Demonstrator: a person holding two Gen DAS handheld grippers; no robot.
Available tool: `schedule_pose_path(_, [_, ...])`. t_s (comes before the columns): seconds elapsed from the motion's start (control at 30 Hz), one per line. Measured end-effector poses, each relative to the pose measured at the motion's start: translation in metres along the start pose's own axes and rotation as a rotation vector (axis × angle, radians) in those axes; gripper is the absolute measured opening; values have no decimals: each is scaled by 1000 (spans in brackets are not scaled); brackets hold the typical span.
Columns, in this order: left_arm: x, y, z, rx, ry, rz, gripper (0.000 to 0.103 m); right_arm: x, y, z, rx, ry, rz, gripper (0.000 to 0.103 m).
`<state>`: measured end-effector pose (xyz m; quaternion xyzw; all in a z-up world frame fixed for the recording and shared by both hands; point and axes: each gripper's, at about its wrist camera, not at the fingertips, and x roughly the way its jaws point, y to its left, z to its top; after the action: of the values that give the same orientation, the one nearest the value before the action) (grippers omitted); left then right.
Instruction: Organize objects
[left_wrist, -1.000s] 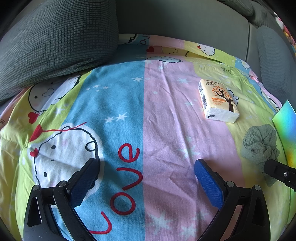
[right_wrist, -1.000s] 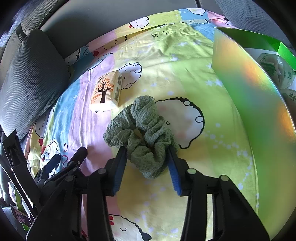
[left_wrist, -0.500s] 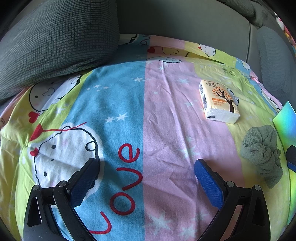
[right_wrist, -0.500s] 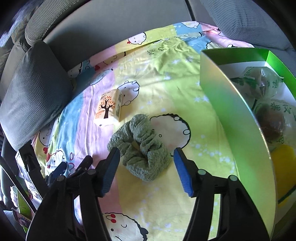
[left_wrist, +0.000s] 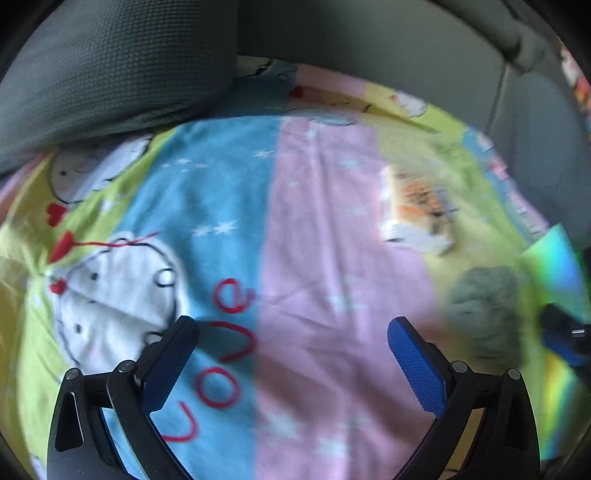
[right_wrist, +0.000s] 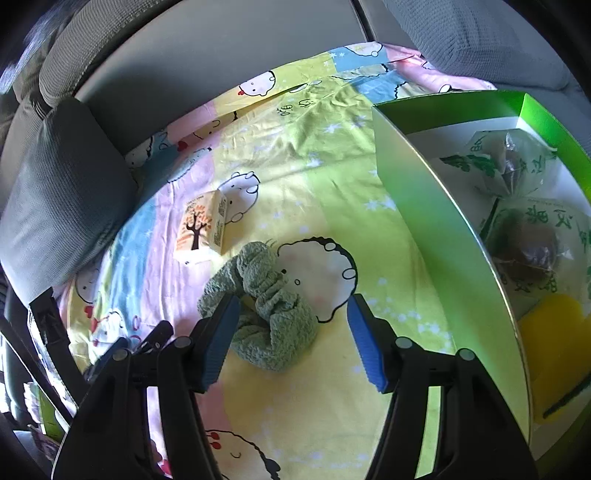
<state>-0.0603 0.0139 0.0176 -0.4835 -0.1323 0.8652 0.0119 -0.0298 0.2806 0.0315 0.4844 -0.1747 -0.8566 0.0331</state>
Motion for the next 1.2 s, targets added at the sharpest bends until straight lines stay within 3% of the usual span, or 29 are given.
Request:
schedule_pose_path(0.07, [-12,-7,0,-8,-20,-101,102,0,-2,2,11,0,25,60])
schedule_pose_path(0.13, [-18,-19,-1,37,-28,-149,101,1,-4,3,26,3,43,60])
schedule_pose_path(0.2, [-21,-36,-4,105,-30,-175,84,5,-5,4,40,12,58,60])
schedule_pose_path(0.3, [-14,-52,-4,138,21,-230,69,10,-7,7,56,23,71,59])
schedule_pose_path(0.4, [-9,-65,-8,174,47,-271,66,15,-11,11,85,25,86,55])
schedule_pose_path(0.53, [2,-80,-10,218,80,-303,60,33,-14,12,108,73,104,43])
schedule_pose_path(0.6, [10,-83,-11,206,114,-335,43,41,-16,12,126,95,136,37])
schedule_pose_path(0.7, [16,-89,-14,213,150,-381,28,47,-15,11,138,108,183,23])
schedule_pose_path(0.9, [-9,-106,-13,287,87,-383,26,45,-17,9,171,124,280,14])
schedule_pose_path(1.0, [-39,-122,-11,351,11,-388,26,18,-18,11,168,60,359,14])
schedule_pose_path(1.2, [-88,-159,-11,469,-100,-422,26,-46,-31,11,170,-121,419,15])
